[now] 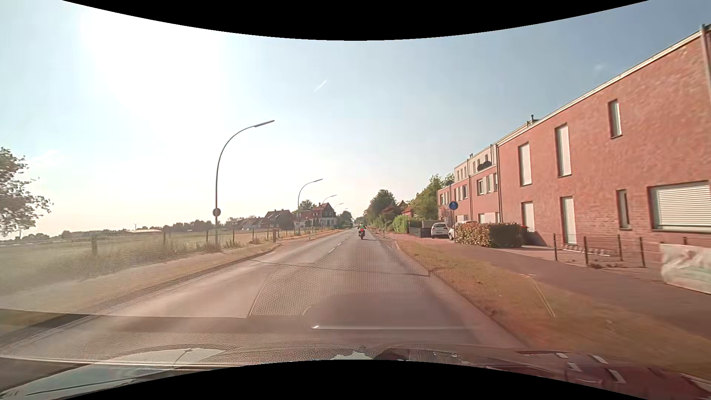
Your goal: Follow the waypoints while adhering to traffic rules and regulations
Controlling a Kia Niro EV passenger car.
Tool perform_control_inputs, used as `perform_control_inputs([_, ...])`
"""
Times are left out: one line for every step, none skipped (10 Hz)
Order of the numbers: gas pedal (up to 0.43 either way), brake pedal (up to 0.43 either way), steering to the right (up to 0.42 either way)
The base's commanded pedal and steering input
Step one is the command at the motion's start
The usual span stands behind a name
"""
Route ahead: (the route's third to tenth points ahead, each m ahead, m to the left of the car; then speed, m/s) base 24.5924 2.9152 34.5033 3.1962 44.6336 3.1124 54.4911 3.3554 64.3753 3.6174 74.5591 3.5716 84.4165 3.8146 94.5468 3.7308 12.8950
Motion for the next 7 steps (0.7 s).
perform_control_inputs([0.169, 0.0, -0.003])
perform_control_inputs([0.169, 0.0, -0.003])
perform_control_inputs([0.169, 0.0, -0.003])
perform_control_inputs([0.169, 0.0, -0.003])
perform_control_inputs([0.169, 0.0, -0.002])
perform_control_inputs([0.169, 0.0, -0.002])
perform_control_inputs([0.169, 0.0, -0.002])
